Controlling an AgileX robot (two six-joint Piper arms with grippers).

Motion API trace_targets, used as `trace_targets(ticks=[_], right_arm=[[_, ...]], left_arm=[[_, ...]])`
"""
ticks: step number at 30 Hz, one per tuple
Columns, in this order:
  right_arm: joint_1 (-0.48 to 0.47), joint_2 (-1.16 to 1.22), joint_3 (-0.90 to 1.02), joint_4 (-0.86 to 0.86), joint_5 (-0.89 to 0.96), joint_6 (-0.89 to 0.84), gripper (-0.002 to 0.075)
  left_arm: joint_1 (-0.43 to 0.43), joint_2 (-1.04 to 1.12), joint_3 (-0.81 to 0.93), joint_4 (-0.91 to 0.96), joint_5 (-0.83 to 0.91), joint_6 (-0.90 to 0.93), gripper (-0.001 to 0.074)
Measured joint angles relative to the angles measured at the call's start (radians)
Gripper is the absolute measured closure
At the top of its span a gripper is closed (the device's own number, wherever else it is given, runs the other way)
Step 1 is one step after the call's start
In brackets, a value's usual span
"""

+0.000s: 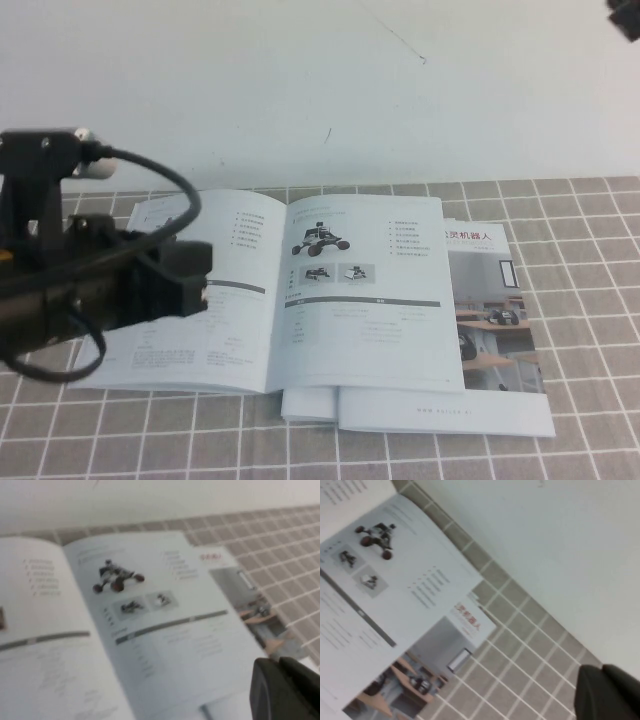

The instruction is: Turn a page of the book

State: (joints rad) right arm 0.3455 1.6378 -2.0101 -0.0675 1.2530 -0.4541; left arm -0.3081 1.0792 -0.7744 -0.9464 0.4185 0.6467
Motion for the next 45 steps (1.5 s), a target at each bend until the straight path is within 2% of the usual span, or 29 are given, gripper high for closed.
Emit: trace_targets(ticks=[4, 7, 10, 12, 15, 20, 29, 36, 45], right_arm=[[0.000, -0.133, 0.113, -0.094, 0.004, 0.044, 0.0726], [0.000, -0.259, 0.263, -0.110, -0.004, 0.081, 0.0726], [0.000, -0.416, 0.457, -0.112, -0.096, 0.121, 0.0726], [0.000, -0.525, 0.608, -0.112, -0.184, 0.146, 0.0726], [0.000, -0.671, 0.828, -0.112, -0.310, 0.172, 0.0726], [0.000, -0.874, 1.113, -0.112, -0.474, 0.245, 0.0726], [0.000, -1.166, 1.507, -0.083, -0.690, 0.348, 0.0726], [0.000, -1.243, 1.615, -0.075, -0.697, 0.406, 0.0726], [0.000, -1.243, 1.643, -0.075, -0.629, 0.410, 0.0727]], left_arm=[[0.000, -0.099, 0.004, 0.436, 0.077, -0.380, 0.0736], [0.000, -0.197, 0.004, 0.751, 0.116, -0.655, 0.0736], [0.000, -0.307, 0.004, 1.053, 0.157, -0.899, 0.0736], [0.000, -0.392, 0.004, 1.210, 0.179, -1.034, 0.0736], [0.000, -0.506, 0.004, 1.336, 0.195, -1.137, 0.0736], [0.000, -0.624, 0.022, 1.383, 0.208, -1.168, 0.0736], [0.000, -0.765, 0.235, 1.385, 0.099, -1.181, 0.0736], [0.000, -0.776, 0.262, 1.311, 0.092, -1.186, 0.0736], [0.000, -0.777, 0.262, 1.304, 0.092, -1.186, 0.0736]])
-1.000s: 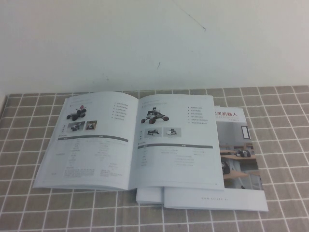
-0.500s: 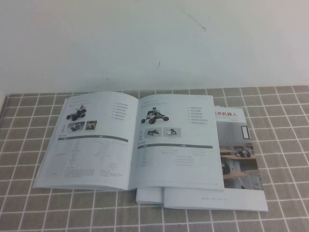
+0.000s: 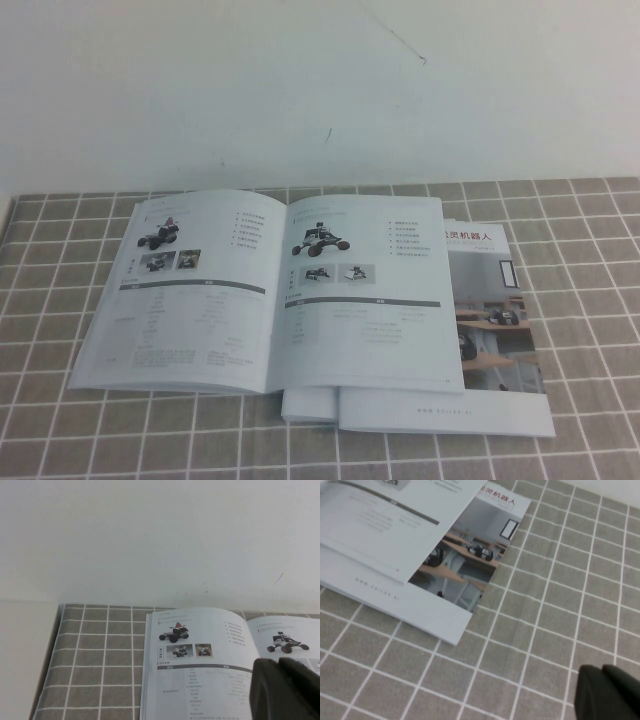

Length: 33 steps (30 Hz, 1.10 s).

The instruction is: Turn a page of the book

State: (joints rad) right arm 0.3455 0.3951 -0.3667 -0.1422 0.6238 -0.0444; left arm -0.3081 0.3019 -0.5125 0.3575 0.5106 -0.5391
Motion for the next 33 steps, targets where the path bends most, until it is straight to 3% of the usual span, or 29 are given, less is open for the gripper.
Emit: trace_targets(ticks=[10, 14, 17, 22, 27, 33], right_arm=[[0.000, 0.000, 0.004, 0.000, 0.027, 0.000, 0.0727], [0.000, 0.000, 0.004, 0.000, 0.027, 0.000, 0.0727], [0.000, 0.000, 0.004, 0.000, 0.027, 0.000, 0.0727], [0.000, -0.001, 0.006, 0.000, 0.027, 0.000, 0.0727], [0.000, -0.001, 0.006, 0.000, 0.027, 0.000, 0.0727], [0.000, -0.001, 0.006, 0.004, 0.031, 0.000, 0.0727]], left_arm=[[0.021, -0.009, 0.026, 0.000, -0.009, -0.002, 0.0736], [0.123, -0.067, 0.064, -0.041, -0.002, 0.058, 0.0736], [0.226, -0.141, 0.120, -0.190, -0.004, 0.245, 0.0736], [0.350, -0.225, 0.315, -0.337, -0.124, 0.414, 0.0736], [0.360, -0.296, 0.508, -0.358, -0.211, 0.440, 0.0736], [0.334, -0.312, 0.534, -0.358, -0.181, 0.446, 0.0736]])
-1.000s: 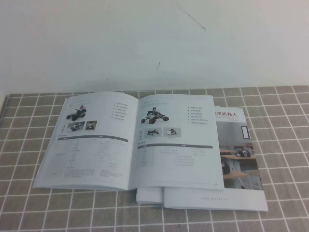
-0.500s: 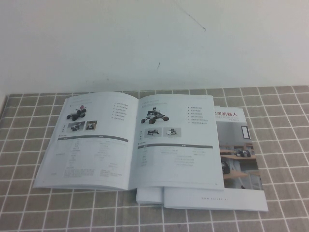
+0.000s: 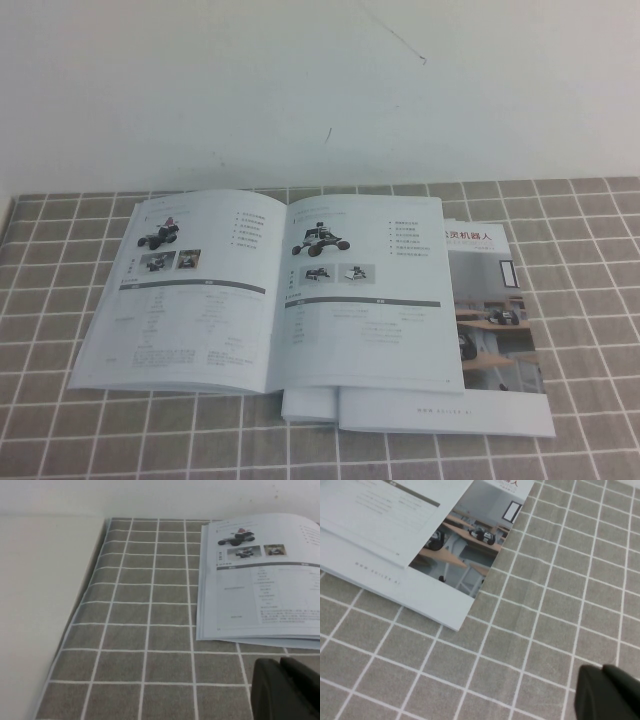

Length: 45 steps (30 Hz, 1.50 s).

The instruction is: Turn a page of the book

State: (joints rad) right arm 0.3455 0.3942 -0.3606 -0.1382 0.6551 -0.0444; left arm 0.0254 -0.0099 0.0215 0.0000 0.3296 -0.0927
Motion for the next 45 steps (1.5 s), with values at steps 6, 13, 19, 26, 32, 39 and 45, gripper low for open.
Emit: trace_targets(ticks=[6, 13, 19, 26, 32, 39, 45], right_arm=[[0.000, 0.000, 0.000, 0.002, 0.003, 0.000, 0.0727], [0.000, 0.000, 0.000, 0.002, 0.005, 0.001, 0.0727], [0.000, 0.000, 0.000, 0.004, 0.005, 0.001, 0.0728], [0.000, 0.000, 0.000, 0.004, 0.007, 0.001, 0.0728], [-0.010, -0.020, 0.000, 0.004, 0.007, -0.007, 0.0728], [-0.193, -0.197, 0.103, -0.061, -0.216, -0.071, 0.0728], [-0.268, -0.372, 0.326, -0.111, -0.379, -0.074, 0.0728]], left_arm=[[-0.065, 0.000, 0.000, 0.000, 0.002, 0.002, 0.0736], [-0.073, 0.000, 0.000, 0.000, 0.002, 0.002, 0.0736], [-0.073, 0.000, 0.000, 0.000, 0.003, 0.002, 0.0736], [-0.073, 0.000, 0.000, 0.000, 0.004, 0.004, 0.0736], [-0.073, 0.000, 0.000, 0.000, 0.004, 0.006, 0.0736], [-0.073, 0.000, 0.000, 0.000, 0.005, 0.006, 0.0736], [-0.073, 0.000, 0.000, 0.005, 0.007, 0.006, 0.0736]])
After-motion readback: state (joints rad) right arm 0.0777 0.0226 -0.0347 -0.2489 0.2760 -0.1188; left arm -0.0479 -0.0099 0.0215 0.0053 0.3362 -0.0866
